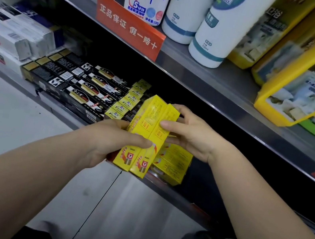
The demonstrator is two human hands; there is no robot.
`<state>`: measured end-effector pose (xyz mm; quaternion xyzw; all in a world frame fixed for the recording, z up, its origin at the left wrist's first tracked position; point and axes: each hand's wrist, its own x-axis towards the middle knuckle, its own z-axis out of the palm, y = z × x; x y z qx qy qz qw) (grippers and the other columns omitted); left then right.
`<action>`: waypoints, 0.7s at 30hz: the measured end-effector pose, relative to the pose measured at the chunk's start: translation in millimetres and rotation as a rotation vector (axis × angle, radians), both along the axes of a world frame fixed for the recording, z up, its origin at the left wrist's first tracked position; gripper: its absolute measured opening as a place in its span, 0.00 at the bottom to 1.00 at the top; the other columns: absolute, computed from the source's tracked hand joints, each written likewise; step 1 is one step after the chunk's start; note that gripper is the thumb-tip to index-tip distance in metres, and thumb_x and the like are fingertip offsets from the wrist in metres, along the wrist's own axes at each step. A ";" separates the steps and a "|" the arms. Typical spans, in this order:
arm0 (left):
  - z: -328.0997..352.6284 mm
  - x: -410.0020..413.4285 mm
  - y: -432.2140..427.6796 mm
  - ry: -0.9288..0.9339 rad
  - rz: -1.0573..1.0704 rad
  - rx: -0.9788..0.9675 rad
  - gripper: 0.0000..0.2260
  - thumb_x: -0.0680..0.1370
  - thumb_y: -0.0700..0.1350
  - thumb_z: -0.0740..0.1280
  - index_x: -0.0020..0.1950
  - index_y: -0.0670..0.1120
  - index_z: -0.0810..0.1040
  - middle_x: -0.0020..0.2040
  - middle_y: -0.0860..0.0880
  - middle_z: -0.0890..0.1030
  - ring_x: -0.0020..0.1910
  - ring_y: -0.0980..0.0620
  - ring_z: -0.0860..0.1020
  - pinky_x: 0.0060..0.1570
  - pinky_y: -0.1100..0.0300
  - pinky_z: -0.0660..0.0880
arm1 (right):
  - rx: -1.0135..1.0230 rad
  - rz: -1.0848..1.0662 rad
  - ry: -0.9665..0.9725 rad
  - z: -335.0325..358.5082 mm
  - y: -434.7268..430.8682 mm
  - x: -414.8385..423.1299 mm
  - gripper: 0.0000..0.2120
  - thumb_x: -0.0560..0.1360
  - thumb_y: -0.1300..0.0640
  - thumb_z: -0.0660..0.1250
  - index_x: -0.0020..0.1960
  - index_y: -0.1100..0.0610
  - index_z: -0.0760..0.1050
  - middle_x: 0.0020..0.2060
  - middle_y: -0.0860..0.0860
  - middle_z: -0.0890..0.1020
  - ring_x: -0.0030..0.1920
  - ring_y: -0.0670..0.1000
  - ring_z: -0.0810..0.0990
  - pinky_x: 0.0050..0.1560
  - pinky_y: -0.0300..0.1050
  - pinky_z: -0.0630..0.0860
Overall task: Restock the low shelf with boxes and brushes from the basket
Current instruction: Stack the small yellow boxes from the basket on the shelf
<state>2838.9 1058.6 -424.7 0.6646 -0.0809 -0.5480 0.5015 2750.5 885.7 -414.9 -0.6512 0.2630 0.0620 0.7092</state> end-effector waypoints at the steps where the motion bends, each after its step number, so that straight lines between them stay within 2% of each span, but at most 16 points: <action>1: 1.0 -1.2 -0.2 0.011 -0.001 -0.012 0.14 0.68 0.42 0.75 0.53 0.45 0.80 0.42 0.46 0.86 0.42 0.47 0.84 0.41 0.55 0.81 | 0.022 -0.035 0.018 -0.2 -4.0 -2.6 0.20 0.73 0.64 0.67 0.63 0.55 0.67 0.46 0.51 0.82 0.46 0.49 0.82 0.47 0.43 0.81; 3: 1.3 -1.3 0.7 0.004 0.036 -0.020 0.14 0.68 0.44 0.75 0.52 0.46 0.79 0.39 0.49 0.86 0.41 0.49 0.83 0.40 0.56 0.79 | 0.014 -0.081 0.110 -2.5 -17.1 -8.3 0.15 0.74 0.59 0.66 0.59 0.53 0.70 0.42 0.50 0.82 0.42 0.49 0.82 0.44 0.42 0.80; 4: 0.7 0.5 1.7 -0.019 0.066 -0.012 0.17 0.68 0.46 0.75 0.54 0.47 0.78 0.41 0.49 0.85 0.43 0.49 0.81 0.40 0.56 0.78 | -0.015 -0.137 0.176 -5.4 -25.6 -11.1 0.11 0.75 0.56 0.66 0.57 0.52 0.72 0.40 0.49 0.82 0.41 0.49 0.81 0.43 0.41 0.79; 6: -1.7 5.1 3.6 -0.056 0.098 0.005 0.32 0.66 0.49 0.77 0.67 0.46 0.71 0.57 0.45 0.81 0.55 0.45 0.78 0.53 0.51 0.76 | -0.073 -0.384 0.298 -16.7 -45.7 -16.3 0.04 0.76 0.51 0.65 0.47 0.51 0.74 0.38 0.50 0.78 0.37 0.48 0.76 0.37 0.37 0.76; 7: -2.8 6.5 4.1 -0.071 0.106 0.009 0.38 0.64 0.50 0.77 0.71 0.45 0.66 0.63 0.44 0.77 0.61 0.43 0.75 0.60 0.47 0.73 | -0.088 -0.543 0.334 -24.3 -56.9 -19.0 0.07 0.76 0.49 0.65 0.43 0.51 0.74 0.37 0.50 0.76 0.36 0.47 0.74 0.32 0.35 0.74; 9: -3.8 7.2 3.8 -0.102 0.131 0.004 0.44 0.64 0.50 0.78 0.75 0.45 0.60 0.67 0.45 0.73 0.63 0.42 0.73 0.63 0.46 0.70 | -0.104 -0.780 0.355 -37.5 -75.5 -22.9 0.10 0.77 0.46 0.63 0.45 0.53 0.72 0.37 0.51 0.74 0.35 0.46 0.72 0.31 0.35 0.73; 11: -5.9 6.2 1.8 -0.124 0.148 0.006 0.42 0.66 0.48 0.77 0.74 0.43 0.59 0.61 0.48 0.75 0.59 0.44 0.75 0.58 0.50 0.72 | -0.127 -0.863 0.351 -50.2 -89.8 -24.1 0.13 0.78 0.46 0.61 0.55 0.54 0.72 0.42 0.52 0.75 0.37 0.46 0.72 0.41 0.36 0.73; 14: -10.3 7.4 -0.1 -0.187 0.153 0.043 0.36 0.67 0.50 0.76 0.70 0.43 0.65 0.51 0.48 0.74 0.53 0.45 0.76 0.52 0.51 0.74 | -0.159 -0.870 0.364 -69.9 -98.9 -22.3 0.21 0.78 0.46 0.62 0.66 0.57 0.70 0.57 0.56 0.76 0.51 0.49 0.75 0.56 0.41 0.72; 16: -11.8 8.7 -0.8 -0.216 0.156 0.057 0.34 0.67 0.51 0.76 0.68 0.43 0.67 0.49 0.49 0.74 0.49 0.47 0.77 0.44 0.56 0.72 | -0.162 -0.865 0.364 -80.7 -96.4 -19.2 0.23 0.77 0.46 0.63 0.66 0.58 0.70 0.63 0.56 0.74 0.59 0.52 0.75 0.57 0.43 0.73; 18: -13.8 9.5 -2.1 -0.230 0.161 0.060 0.33 0.68 0.51 0.75 0.68 0.44 0.67 0.52 0.49 0.72 0.47 0.50 0.76 0.40 0.58 0.69 | -0.165 -0.845 0.370 -91.0 -93.0 -15.1 0.22 0.76 0.46 0.64 0.64 0.60 0.71 0.63 0.57 0.75 0.62 0.53 0.75 0.56 0.42 0.73; 20: -15.1 10.2 -4.0 -0.242 0.172 0.060 0.32 0.68 0.51 0.75 0.67 0.45 0.68 0.54 0.49 0.72 0.45 0.52 0.76 0.36 0.61 0.68 | -0.215 -0.790 0.408 -101.6 -90.2 -12.1 0.22 0.76 0.46 0.64 0.63 0.61 0.71 0.62 0.58 0.75 0.59 0.54 0.76 0.52 0.40 0.73; 21: -15.9 10.7 -5.1 -0.246 0.177 0.062 0.31 0.68 0.51 0.75 0.67 0.45 0.68 0.53 0.50 0.72 0.44 0.53 0.75 0.34 0.62 0.68 | -0.241 -0.755 0.421 -106.6 -89.0 -11.2 0.22 0.76 0.47 0.64 0.63 0.62 0.71 0.61 0.58 0.76 0.54 0.53 0.78 0.49 0.41 0.73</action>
